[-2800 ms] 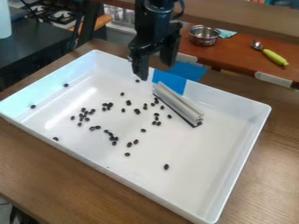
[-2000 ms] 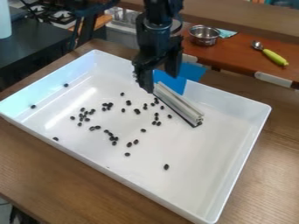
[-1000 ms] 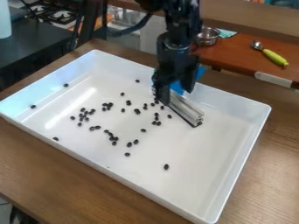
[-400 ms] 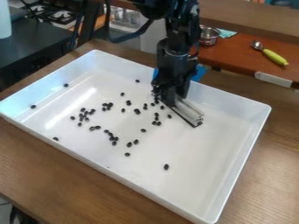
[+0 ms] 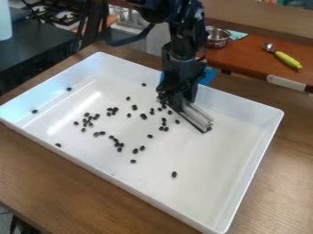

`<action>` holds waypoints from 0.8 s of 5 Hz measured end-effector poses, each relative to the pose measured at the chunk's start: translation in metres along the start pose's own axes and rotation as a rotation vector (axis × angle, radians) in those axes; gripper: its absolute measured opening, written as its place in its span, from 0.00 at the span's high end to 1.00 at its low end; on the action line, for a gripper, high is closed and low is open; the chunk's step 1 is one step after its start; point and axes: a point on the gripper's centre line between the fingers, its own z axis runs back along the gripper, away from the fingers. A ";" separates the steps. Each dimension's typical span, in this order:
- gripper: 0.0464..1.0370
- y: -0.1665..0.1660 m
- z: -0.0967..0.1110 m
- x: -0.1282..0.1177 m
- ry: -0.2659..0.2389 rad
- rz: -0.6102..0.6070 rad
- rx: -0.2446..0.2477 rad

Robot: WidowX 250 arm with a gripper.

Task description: Sweep into pile

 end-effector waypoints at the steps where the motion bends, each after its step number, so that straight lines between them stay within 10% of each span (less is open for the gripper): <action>1: 0.68 0.017 0.001 0.005 0.001 0.000 0.003; 4: 0.68 0.072 0.007 0.022 -0.009 -0.011 -0.025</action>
